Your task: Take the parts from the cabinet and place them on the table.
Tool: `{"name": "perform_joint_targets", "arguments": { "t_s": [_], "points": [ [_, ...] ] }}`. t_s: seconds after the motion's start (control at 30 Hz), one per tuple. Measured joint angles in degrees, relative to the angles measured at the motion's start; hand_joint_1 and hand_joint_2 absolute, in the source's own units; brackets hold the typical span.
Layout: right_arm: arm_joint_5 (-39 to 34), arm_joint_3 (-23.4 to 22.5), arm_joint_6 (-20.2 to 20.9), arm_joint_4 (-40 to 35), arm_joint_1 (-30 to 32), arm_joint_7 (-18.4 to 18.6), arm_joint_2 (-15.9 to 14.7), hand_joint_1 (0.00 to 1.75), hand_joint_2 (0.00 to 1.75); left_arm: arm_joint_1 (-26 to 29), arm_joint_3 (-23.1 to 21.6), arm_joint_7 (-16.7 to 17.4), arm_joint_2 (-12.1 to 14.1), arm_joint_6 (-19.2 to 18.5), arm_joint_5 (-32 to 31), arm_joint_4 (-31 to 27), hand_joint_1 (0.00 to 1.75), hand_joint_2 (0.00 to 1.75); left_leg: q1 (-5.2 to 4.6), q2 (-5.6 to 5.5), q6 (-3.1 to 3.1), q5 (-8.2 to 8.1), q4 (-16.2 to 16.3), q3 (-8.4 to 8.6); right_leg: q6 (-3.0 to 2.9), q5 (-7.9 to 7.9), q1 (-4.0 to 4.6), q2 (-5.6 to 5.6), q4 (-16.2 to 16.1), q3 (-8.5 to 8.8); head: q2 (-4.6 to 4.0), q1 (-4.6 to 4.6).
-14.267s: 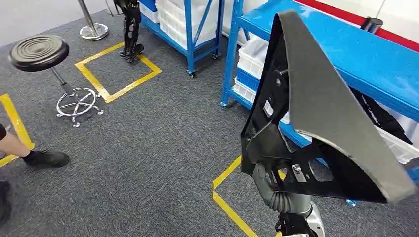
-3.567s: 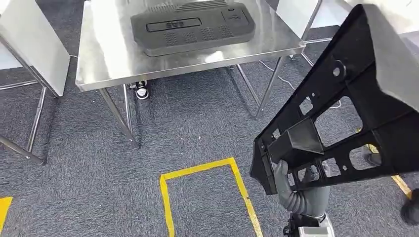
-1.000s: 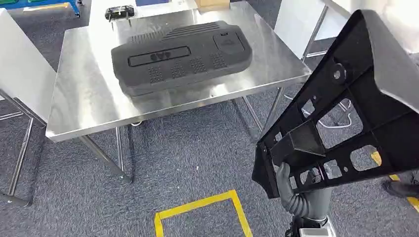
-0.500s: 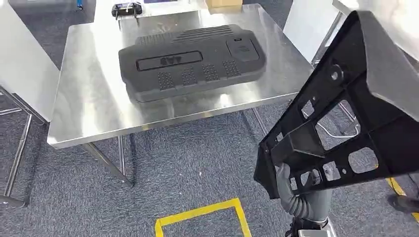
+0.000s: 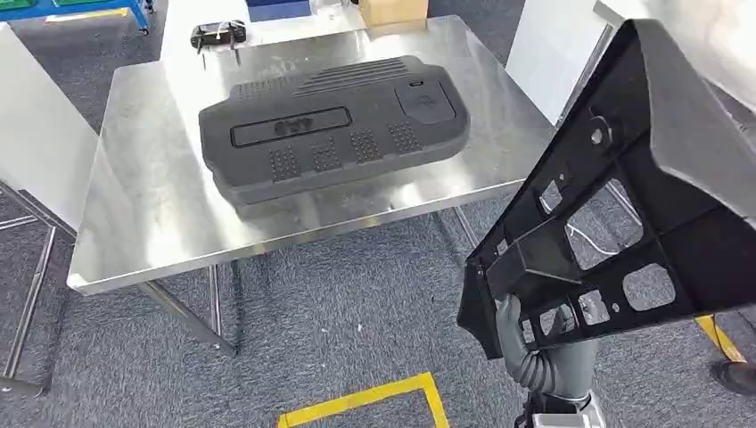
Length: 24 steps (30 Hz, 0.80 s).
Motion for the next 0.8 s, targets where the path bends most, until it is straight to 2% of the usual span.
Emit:
{"name": "perform_joint_targets", "arguments": {
  "t_s": [0.03, 0.13, 0.17, 0.2, 0.23, 0.3, 0.33, 0.37, 0.4, 0.43, 0.47, 0.5, 0.53, 0.57, 0.63, 0.7, 0.73, 0.77, 0.8],
  "points": [
    [0.0, 0.0, 0.0, 0.0, 0.0, 0.0, 0.1, 1.75, 1.75, -0.1, 0.0, 0.0, 0.0, 0.0, 0.0, 0.0, 0.00, 1.75, -0.28, 0.01, -0.05, -1.35, -0.9, 0.97, 0.43, -0.53, 0.80, 0.02, 0.1, -0.22, 0.00, -0.02],
    [0.2, 0.1, 0.0, 0.0, -0.2, 0.0, 0.2, 1.75, 1.75, -0.2, 0.0, 0.0, 0.0, 0.0, 0.0, 0.0, 0.00, 1.75, -0.74, -0.13, 0.89, -1.82, -0.9, 0.83, 1.23, -0.84, 0.30, -0.01, -0.6, 0.16, 0.00, -0.09],
    [0.2, 0.1, 0.0, 0.0, -0.2, 0.0, 0.2, 1.75, 1.75, -0.2, 0.0, 0.0, 0.0, 0.0, 0.0, 0.0, 0.00, 1.75, -0.30, -0.18, 1.28, -1.66, -1.6, 1.24, 1.61, -1.06, 0.62, -0.04, -0.6, 0.49, 0.00, -0.11],
    [0.2, 0.1, 0.0, 0.0, -0.2, 0.0, 0.2, 1.75, 1.75, -0.1, 0.1, 0.0, 0.0, 0.0, 0.0, 0.0, 0.00, 1.75, -0.08, -0.19, 1.54, -1.57, -1.9, 1.71, 1.78, -1.31, 0.45, -0.21, 0.3, 0.27, 0.00, 0.02],
    [0.3, 0.1, 0.0, 0.0, -0.3, 0.0, 0.2, 1.75, 1.75, -0.1, 0.1, 0.0, 0.0, 0.0, 0.0, 0.0, 0.00, 1.75, 0.03, -0.11, 1.98, -1.78, -2.0, 2.03, 1.66, -2.47, 0.50, -0.20, 2.9, -1.16, 0.00, 0.24],
    [0.3, 0.1, 0.0, 0.0, -0.3, 0.0, 0.2, 1.75, 1.75, -0.2, 0.1, 0.0, 0.1, 0.0, 0.0, 0.0, 0.00, 1.75, 0.02, -0.13, 2.36, -2.23, -2.0, 2.26, 1.30, -5.89, 0.27, -0.20, 12.3, -6.94, 0.00, 0.33],
    [0.3, 0.1, 0.0, 0.0, -0.3, 0.0, 0.2, 1.75, 1.75, -0.2, 0.1, 0.0, 0.1, 0.0, 0.0, 0.0, 0.00, 1.75, 0.01, -0.18, 2.38, -2.51, -2.0, 2.44, 1.45, -6.72, 0.20, -0.20, 16.4, -9.81, 0.00, 0.31],
    [0.3, 0.1, 0.0, 0.0, -0.3, 0.0, 0.2, 1.75, 1.75, -0.2, 0.1, 0.0, 0.1, 0.0, 0.0, 0.0, 0.00, 1.75, 0.01, -0.29, 2.35, -2.81, -2.0, 2.76, 1.91, -6.34, 0.16, -0.20, 17.8, -11.37, 0.00, 0.33],
    [0.2, 0.1, 0.0, 0.0, -0.3, 0.0, 0.2, 1.75, 1.75, -0.2, 0.1, 0.0, 0.1, 0.0, 0.0, 0.0, 0.00, 1.75, 0.04, -0.38, 2.30, -3.18, -2.0, 3.27, 2.60, -4.69, 0.12, -0.22, 16.3, -11.42, 0.00, 0.33],
    [0.2, 0.1, 0.0, 0.0, -0.4, 0.0, 0.2, 1.75, 1.75, -0.1, 0.1, 0.0, 0.0, 0.0, 0.0, 0.0, 0.00, 1.75, 0.09, -0.50, 2.17, -3.63, -2.0, 3.92, 3.43, -1.80, 0.06, -0.23, 11.9, -10.03, 0.00, 0.35],
    [0.2, 0.1, 0.0, 0.0, -0.4, 0.0, 0.2, 1.75, 1.75, -0.1, 0.1, 0.0, 0.0, 0.0, 0.0, 0.0, 0.00, 1.75, 0.14, -0.64, 1.98, -4.05, -2.0, 4.57, 4.00, 1.10, 0.04, -0.28, 6.7, -8.09, 0.00, 0.35],
    [0.2, 0.1, 0.0, 0.0, -0.4, 0.0, 0.2, 1.75, 1.75, -0.2, 0.1, 0.0, -0.1, 0.0, 0.0, 0.0, 0.00, 1.75, 0.19, -0.72, 1.72, -4.51, -2.1, 5.15, 4.23, 3.67, 0.04, -0.39, 1.4, -6.09, 0.00, 0.37],
    [0.2, 0.1, 0.0, 0.0, -0.4, 0.0, 0.2, 1.75, 1.75, -0.2, 0.2, 0.0, -0.1, 0.0, 0.0, 0.0, 0.00, 1.75, -0.33, -0.78, 1.25, -5.04, -2.0, 5.19, 3.40, 3.93, 0.46, -0.43, 0.5, -5.45, 0.00, 0.33],
    [0.2, 0.1, 0.0, 0.0, -0.5, 0.0, 0.2, 1.75, 1.75, -0.2, 0.2, 0.0, -0.1, 0.0, 0.0, 0.0, 0.00, 1.75, -0.34, -0.91, 0.94, -5.40, -2.1, 5.23, 2.61, 3.83, 0.54, -0.38, 0.1, -4.88, 0.00, 0.35],
    [0.3, 0.1, 0.0, 0.0, -0.4, 0.1, 0.2, 1.75, 1.75, -0.3, 0.3, 0.0, -0.1, 0.0, 0.0, 0.0, 0.00, 1.75, -0.15, -0.80, 0.54, -5.56, -2.7, 5.69, 1.82, 3.57, 0.82, -0.34, 0.1, -4.79, 0.00, 0.28],
    [0.4, 0.1, 0.0, 0.0, -0.4, 0.1, 0.3, 1.75, 1.75, -0.3, 0.3, -0.1, 0.1, 0.0, 0.1, 0.0, 0.00, 1.75, -0.04, -0.54, -0.26, -6.18, -2.1, 6.12, 0.95, 3.55, -0.24, -0.27, -0.7, -3.64, 0.00, 0.24],
    [0.5, 0.1, 0.0, 0.0, -0.5, 0.1, 0.3, 1.75, 1.75, -0.3, 0.4, -0.1, 0.1, 0.0, 0.1, 0.0, 0.00, 1.75, -0.12, -0.33, -0.42, -7.32, 0.3, 5.22, 0.36, 3.20, -0.22, -0.30, -0.8, -3.08, 0.00, -0.05],
    [0.5, 0.1, 0.0, 0.0, -0.6, 0.1, 0.4, 1.75, 1.75, -0.3, 0.5, -0.1, 0.1, -0.1, 0.1, 0.0, 0.00, 1.75, -0.02, -0.32, -0.58, -9.18, 4.2, 3.17, 0.00, 2.94, -0.21, -0.35, -0.8, -2.69, 0.00, -0.24],
    [0.5, 0.1, 0.0, 0.0, -0.5, 0.1, 0.4, 1.75, 1.75, -0.3, 0.5, -0.1, 0.1, -0.1, 0.1, 0.0, 0.00, 1.75, 0.07, -0.28, -0.75, -11.19, 9.3, 0.20, -0.37, 2.64, -0.15, -0.43, -0.8, -2.31, 0.00, -0.29]
  ]
}}
